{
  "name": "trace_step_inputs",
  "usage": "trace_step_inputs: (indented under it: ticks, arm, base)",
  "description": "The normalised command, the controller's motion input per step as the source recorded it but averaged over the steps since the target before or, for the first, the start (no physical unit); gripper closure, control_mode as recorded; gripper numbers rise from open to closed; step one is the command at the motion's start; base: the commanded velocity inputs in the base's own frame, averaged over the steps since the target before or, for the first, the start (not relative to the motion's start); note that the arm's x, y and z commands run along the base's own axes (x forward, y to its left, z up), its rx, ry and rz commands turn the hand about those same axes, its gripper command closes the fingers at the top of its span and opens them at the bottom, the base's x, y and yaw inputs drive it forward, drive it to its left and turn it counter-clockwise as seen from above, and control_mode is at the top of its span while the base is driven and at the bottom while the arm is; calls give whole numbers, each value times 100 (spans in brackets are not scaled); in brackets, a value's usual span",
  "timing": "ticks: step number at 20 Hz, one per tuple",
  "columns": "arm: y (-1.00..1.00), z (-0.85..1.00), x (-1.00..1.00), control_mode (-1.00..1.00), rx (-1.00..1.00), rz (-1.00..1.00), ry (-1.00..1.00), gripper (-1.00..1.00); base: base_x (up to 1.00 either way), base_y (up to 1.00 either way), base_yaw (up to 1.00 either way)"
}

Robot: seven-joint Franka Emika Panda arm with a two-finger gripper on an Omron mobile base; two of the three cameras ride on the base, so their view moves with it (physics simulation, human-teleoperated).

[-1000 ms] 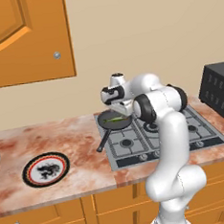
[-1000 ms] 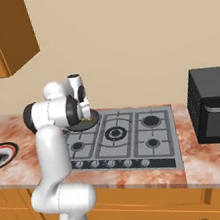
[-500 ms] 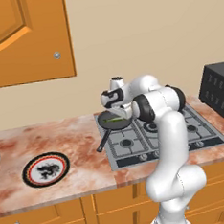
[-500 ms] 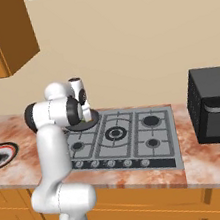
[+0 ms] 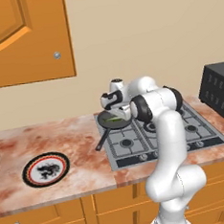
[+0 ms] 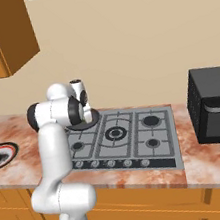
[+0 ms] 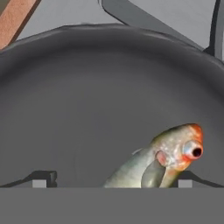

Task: Place the fish on the plate and place the carrot on the same plate.

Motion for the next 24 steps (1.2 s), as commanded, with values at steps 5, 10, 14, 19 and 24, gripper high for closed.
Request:
trace_step_inputs:
  ticks: [5, 10, 14, 19, 24]
  arm:
    - [0, 0, 1, -100, 0, -1, 0, -100]
    - [0, 0, 0, -100, 0, 0, 0, 100]
    - [0, 0, 0, -100, 0, 0, 0, 100]
    - [0, 0, 0, -100, 0, 0, 0, 100]
    - [0, 11, -9, -100, 0, 0, 0, 100]
  base:
    - [0, 0, 0]
    - [0, 0, 0]
    - [0, 0, 0]
    - [0, 0, 0]
    - [0, 0, 0]
